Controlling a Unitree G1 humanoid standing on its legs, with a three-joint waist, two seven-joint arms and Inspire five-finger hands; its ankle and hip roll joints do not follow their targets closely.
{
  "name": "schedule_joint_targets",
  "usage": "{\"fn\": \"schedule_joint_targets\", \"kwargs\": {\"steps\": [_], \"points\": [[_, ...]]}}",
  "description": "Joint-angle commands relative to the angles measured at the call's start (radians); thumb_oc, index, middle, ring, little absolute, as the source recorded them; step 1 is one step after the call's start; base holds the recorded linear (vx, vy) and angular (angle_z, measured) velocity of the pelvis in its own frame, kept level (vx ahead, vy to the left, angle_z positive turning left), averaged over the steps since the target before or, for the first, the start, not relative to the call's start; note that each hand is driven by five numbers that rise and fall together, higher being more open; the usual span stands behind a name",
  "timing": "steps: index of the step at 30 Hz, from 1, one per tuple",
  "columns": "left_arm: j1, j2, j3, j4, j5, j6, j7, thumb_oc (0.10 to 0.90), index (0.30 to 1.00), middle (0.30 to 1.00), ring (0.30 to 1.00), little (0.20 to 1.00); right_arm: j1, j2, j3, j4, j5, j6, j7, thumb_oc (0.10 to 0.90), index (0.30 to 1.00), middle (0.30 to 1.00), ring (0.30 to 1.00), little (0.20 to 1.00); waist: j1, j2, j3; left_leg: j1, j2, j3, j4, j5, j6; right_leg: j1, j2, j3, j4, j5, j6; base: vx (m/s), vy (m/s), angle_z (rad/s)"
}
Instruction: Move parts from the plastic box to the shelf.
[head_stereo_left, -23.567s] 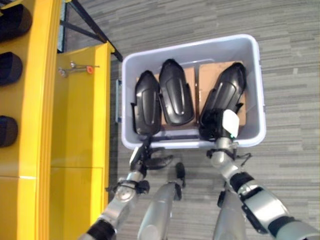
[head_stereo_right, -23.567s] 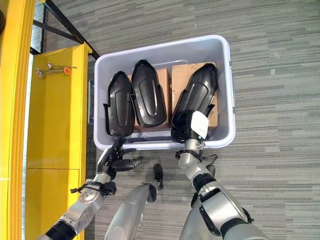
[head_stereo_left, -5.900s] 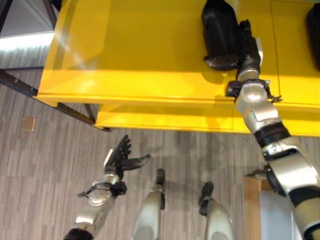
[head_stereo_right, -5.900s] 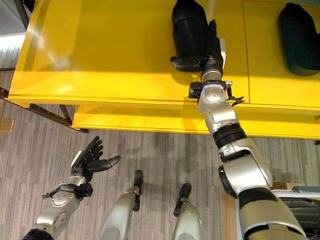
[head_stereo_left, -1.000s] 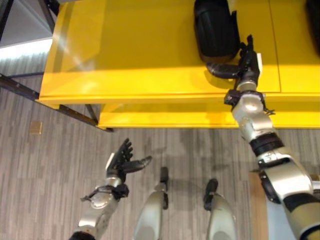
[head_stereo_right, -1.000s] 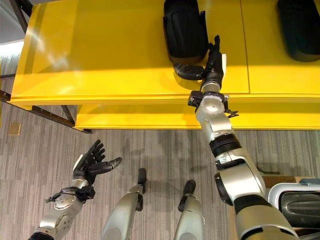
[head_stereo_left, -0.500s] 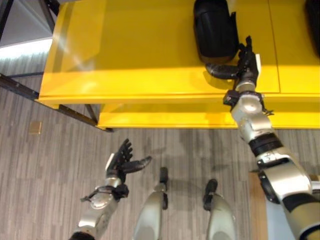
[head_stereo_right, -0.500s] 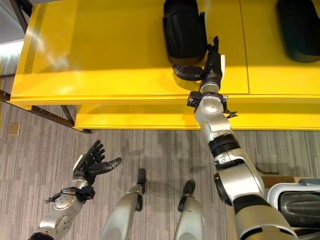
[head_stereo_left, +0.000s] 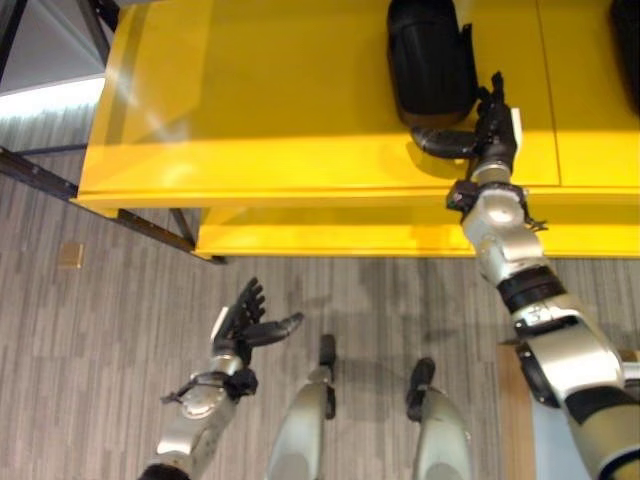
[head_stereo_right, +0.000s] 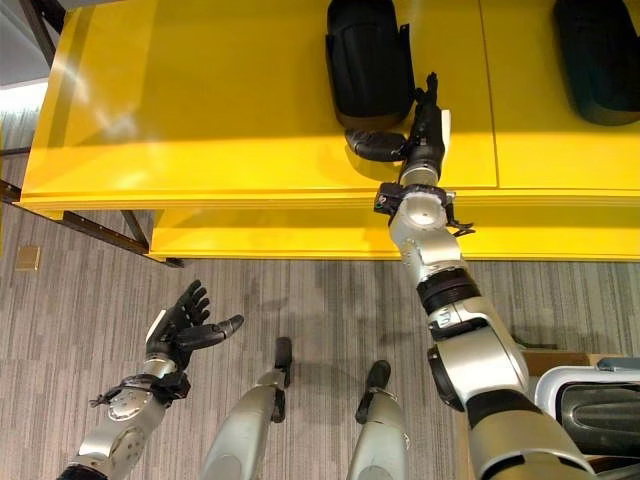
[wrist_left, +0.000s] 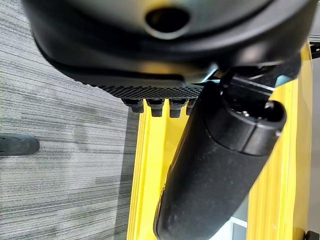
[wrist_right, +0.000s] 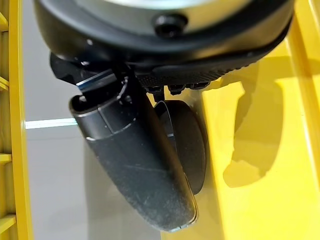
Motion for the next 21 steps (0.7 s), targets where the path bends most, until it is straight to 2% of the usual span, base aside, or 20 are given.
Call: {"fn": "schedule_joint_targets", "kwargs": {"steps": [1,11,21], "points": [[0.002,0.041,0.008,-0.073,-0.013,-0.085,0.01,0.9,1.0,1.0,1.0,1.0,-0.048,-0.001,-0.006,0.012,0.038,-0.087,0.01,0.9,1.0,1.0,1.0,1.0,0.036,-0.033,-0.054,0.096,0.056,-0.014,0.003,-0.088,-0.03,-0.042,-0.039,0.05,0.058,0.035,0.04,0.0,0.0,0.0],[0.003,0.036,0.015,-0.067,-0.01,-0.079,0.011,0.9,1.0,1.0,1.0,1.0,-0.002,-0.015,-0.03,-0.077,0.033,-0.102,-0.006,0.9,1.0,1.0,1.0,1.0,0.028,-0.04,-0.059,0.106,0.06,-0.014,-0.003,-0.088,-0.03,-0.032,-0.038,0.048,0.049,0.039,0.043,0.0,0.0,0.0],[0.01,0.021,0.033,-0.058,0.011,-0.074,0.007,0.9,1.0,1.0,1.0,1.0,0.168,-0.036,-0.087,-0.282,-0.026,-0.119,-0.017,0.9,1.0,1.0,1.0,1.0,0.009,-0.063,-0.09,0.145,0.066,-0.02,-0.027,-0.088,-0.031,0.012,-0.029,0.047,0.018,0.046,0.045,0.01,0.003,0.03]]}}
